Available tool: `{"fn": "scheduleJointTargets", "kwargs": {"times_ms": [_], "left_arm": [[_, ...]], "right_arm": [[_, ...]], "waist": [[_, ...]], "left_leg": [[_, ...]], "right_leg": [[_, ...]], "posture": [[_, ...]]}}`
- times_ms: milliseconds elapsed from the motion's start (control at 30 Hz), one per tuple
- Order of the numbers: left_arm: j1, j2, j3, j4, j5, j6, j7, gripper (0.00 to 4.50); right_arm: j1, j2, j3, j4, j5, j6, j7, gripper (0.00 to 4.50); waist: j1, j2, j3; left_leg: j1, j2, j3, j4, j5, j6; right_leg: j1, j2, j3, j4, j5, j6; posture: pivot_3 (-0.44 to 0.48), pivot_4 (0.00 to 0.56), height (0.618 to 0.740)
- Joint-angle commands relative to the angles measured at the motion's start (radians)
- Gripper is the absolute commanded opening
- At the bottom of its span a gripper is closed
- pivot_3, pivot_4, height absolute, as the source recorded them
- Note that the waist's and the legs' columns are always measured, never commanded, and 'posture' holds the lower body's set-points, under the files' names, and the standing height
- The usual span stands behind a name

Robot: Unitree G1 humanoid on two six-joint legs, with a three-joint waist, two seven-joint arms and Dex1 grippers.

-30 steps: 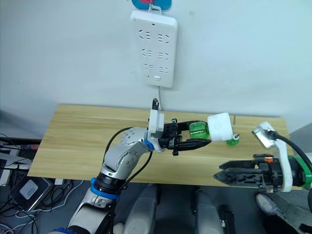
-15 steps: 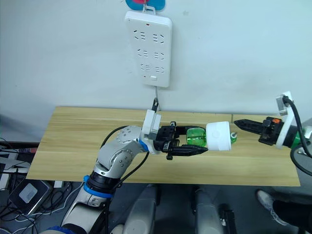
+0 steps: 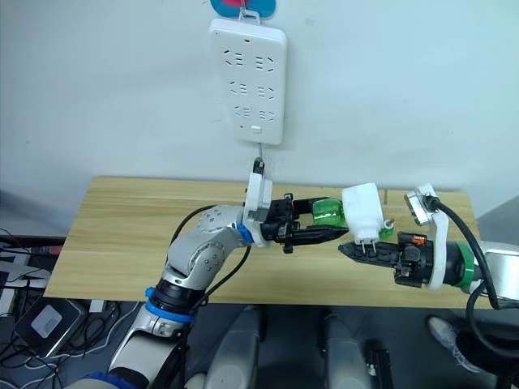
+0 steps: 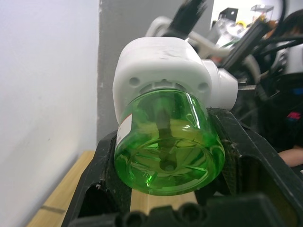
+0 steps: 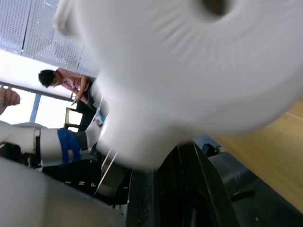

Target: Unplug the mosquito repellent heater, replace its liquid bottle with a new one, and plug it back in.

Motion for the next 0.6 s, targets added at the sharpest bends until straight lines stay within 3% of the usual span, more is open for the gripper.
{"fn": "scheduleJointTargets", "kwargs": {"times_ms": [33,233,467,600], "left_arm": [[-0.018,-0.011,0.004,-0.001,0.005,-0.032,-0.010,2.26],[-0.019,-0.008,-0.008,0.017,0.019,-0.058,-0.028,2.26],[-0.008,0.002,-0.035,0.021,0.051,-0.074,-0.051,2.26],[-0.004,0.010,-0.050,0.022,0.064,-0.087,-0.075,2.26]], "right_arm": [[-0.007,-0.054,-0.051,-0.043,0.033,-0.023,0.089,0.02],[-0.147,-0.112,-0.006,-0.012,0.033,-0.038,0.150,0.02],[-0.431,-0.043,0.119,0.094,0.033,-0.001,0.073,0.02],[-0.525,-0.005,0.172,0.155,0.033,0.032,-0.003,0.02]], "waist": [[-0.002,0.000,0.000],[-0.004,0.000,0.000],[-0.014,0.000,0.000],[-0.018,0.000,0.000]], "left_leg": [[0.000,0.000,0.000,0.000,0.000,0.000],[0.000,0.000,0.000,-0.001,0.000,0.000],[0.000,0.000,0.000,-0.001,0.000,0.000],[-0.001,0.000,0.000,-0.001,0.000,0.000]], "right_leg": [[0.000,0.000,0.000,0.000,0.000,0.000],[0.000,0.000,0.000,0.000,0.000,0.000],[0.000,0.000,0.000,0.000,0.000,0.000],[-0.001,0.000,0.000,0.000,0.000,-0.001]], "posture": [[0.197,0.327,0.740],[0.184,0.329,0.740],[0.178,0.328,0.740],[0.176,0.327,0.740]]}}
